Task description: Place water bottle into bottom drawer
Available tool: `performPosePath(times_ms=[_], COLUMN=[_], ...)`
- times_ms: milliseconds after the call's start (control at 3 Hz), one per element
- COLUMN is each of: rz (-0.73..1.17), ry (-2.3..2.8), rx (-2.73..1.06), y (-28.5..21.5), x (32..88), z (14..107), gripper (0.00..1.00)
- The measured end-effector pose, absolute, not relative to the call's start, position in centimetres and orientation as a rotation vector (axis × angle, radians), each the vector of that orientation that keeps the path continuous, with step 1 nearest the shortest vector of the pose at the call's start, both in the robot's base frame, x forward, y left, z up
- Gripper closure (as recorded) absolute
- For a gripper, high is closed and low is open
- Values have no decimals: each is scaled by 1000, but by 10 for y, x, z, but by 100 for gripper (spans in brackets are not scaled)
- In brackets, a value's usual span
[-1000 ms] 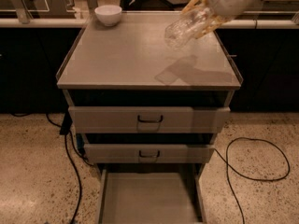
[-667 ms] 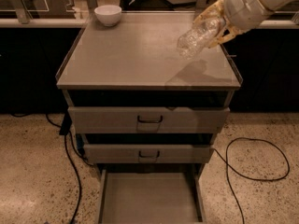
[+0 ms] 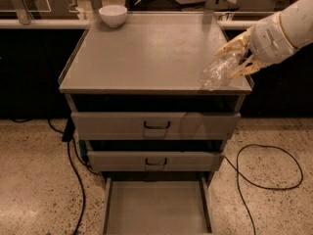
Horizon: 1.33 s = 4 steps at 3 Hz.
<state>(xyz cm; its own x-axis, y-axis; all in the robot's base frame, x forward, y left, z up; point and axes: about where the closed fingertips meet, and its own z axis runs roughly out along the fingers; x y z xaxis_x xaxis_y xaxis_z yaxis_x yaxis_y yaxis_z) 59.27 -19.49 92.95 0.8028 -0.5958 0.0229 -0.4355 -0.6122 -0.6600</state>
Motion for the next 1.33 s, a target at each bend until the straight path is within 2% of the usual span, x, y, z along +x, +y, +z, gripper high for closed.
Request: performPosePath(times_ms=[1000,1333], rz=[-269,-301], ry=[754,702], rx=[-2334,-2349], y=[-199,-197], x=[588,556], z=[911,933], gripper=[100,100])
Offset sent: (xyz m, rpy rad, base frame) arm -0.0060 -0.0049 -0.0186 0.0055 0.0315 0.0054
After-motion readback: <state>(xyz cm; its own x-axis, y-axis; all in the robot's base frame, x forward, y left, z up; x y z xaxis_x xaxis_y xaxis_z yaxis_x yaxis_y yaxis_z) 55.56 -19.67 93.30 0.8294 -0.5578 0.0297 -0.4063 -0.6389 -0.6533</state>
